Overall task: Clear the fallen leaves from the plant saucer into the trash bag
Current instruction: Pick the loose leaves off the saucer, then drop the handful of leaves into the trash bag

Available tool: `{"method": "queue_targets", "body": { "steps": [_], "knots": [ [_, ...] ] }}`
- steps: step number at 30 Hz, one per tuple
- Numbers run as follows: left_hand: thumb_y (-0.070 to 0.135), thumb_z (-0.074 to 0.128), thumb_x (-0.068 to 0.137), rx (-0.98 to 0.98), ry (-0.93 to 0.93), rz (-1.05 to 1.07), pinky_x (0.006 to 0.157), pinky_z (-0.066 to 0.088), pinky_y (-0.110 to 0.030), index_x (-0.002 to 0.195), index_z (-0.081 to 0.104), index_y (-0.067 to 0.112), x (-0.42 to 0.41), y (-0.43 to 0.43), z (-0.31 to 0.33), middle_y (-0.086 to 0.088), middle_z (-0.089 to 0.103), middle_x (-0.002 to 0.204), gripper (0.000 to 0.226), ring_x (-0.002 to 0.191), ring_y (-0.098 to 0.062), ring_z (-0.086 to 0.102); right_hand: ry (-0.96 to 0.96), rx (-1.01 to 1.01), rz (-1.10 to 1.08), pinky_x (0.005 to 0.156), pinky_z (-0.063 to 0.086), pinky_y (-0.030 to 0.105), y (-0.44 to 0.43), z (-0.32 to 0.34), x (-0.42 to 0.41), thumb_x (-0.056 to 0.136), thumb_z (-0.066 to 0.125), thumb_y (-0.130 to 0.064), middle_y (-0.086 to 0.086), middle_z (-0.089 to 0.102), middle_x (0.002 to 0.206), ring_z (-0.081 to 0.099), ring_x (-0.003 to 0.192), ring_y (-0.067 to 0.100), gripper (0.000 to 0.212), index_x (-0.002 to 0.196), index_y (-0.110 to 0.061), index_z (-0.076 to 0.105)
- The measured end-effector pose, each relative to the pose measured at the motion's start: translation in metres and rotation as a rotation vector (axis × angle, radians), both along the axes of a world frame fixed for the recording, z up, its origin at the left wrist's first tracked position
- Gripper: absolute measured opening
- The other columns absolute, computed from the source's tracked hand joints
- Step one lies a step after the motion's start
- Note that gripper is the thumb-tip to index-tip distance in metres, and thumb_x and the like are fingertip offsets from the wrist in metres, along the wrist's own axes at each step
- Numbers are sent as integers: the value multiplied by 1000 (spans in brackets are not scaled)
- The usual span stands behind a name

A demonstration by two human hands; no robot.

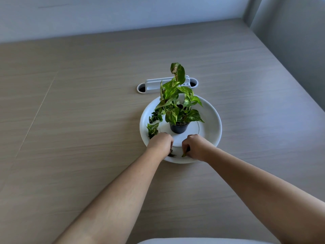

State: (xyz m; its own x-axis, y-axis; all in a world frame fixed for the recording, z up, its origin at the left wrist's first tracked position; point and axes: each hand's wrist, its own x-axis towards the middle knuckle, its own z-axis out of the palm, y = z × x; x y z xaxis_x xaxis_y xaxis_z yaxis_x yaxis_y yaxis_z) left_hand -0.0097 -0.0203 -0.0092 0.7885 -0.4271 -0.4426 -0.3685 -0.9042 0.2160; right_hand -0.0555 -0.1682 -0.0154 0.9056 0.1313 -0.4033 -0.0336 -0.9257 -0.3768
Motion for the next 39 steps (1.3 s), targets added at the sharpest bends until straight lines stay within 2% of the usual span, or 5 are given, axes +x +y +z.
{"method": "queue_targets", "body": {
  "steps": [13, 20, 30, 34, 39],
  "knots": [
    [2, 71, 78, -478, 3, 394, 75, 46, -20, 84, 75, 2, 1, 23, 14, -7, 75, 95, 7, 84, -13, 63, 20, 404, -580, 51, 49, 4, -21, 24, 8, 72, 71, 1, 0, 68, 64, 64, 54, 7, 11, 75, -9, 76],
    [1, 75, 75, -522, 48, 435, 71, 48, -21, 80, 74, 4, -26, 8, 21, -6, 73, 86, 5, 76, -13, 61, 21, 389, -535, 65, 57, 22, -28, 30, -16, 73, 70, 0, 1, 68, 64, 64, 53, 6, 12, 71, -12, 75],
    [-2, 69, 71, -588, 85, 182, 57, 47, -20, 73, 74, 10, -130, -138, 62, 2, 63, 57, 13, 63, -14, 60, -136, 380, -771, 49, 49, 15, -160, 65, -157, 72, 72, -1, -1, 65, 56, 61, 48, 4, 24, 58, -20, 69],
    [-6, 66, 69, -615, 145, -75, 61, 53, -26, 76, 75, 3, -216, -259, 81, -16, 71, 67, 14, 59, -17, 63, -191, 343, -1029, 61, 59, 27, -262, 78, -286, 72, 72, -3, 4, 71, 64, 66, 56, 10, 18, 61, -16, 73],
    [-7, 68, 70, -589, 217, -473, 63, 51, -23, 77, 74, 1, -351, -394, 74, -9, 67, 72, 12, 65, -15, 59, -257, 253, -1343, 49, 47, 14, -345, 85, -460, 70, 68, 2, 3, 65, 58, 60, 55, 14, 24, 58, -18, 68]
  ]
}}
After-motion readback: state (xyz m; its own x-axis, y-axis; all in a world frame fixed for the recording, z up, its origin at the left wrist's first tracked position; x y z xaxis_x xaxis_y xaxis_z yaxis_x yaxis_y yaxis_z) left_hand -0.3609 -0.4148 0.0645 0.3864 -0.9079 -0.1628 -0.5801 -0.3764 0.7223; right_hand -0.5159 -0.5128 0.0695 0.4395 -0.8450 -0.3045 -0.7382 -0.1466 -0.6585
